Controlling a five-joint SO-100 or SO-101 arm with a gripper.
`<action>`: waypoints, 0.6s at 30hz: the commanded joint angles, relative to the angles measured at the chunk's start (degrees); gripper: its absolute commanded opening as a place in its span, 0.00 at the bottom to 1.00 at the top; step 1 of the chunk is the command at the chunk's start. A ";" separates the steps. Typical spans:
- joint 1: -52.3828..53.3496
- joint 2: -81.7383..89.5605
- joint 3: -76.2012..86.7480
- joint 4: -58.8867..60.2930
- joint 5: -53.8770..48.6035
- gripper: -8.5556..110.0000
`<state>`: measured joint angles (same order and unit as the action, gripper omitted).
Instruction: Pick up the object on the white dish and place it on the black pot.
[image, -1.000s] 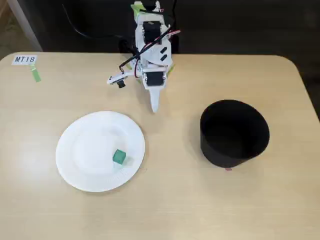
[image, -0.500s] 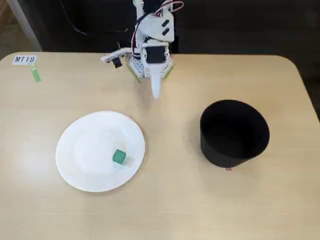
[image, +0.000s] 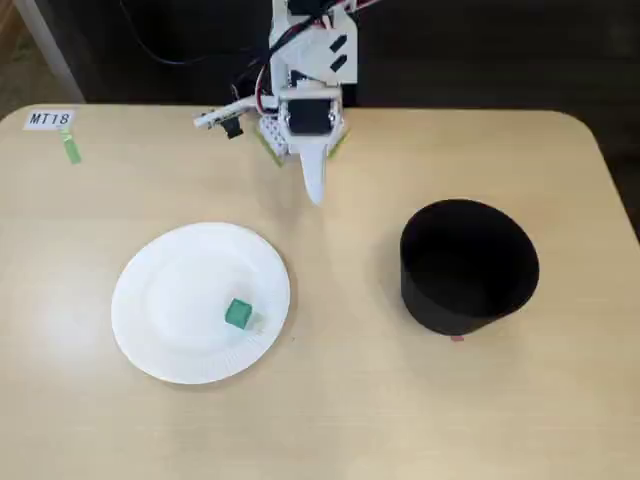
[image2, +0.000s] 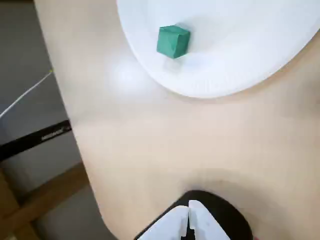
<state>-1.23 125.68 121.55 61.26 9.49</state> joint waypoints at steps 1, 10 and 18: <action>3.25 -6.86 -6.15 -1.32 0.35 0.07; 10.81 -26.72 -18.11 1.41 0.88 0.07; 13.45 -38.32 -25.31 2.46 0.35 0.12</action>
<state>11.69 88.51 100.81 63.28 9.93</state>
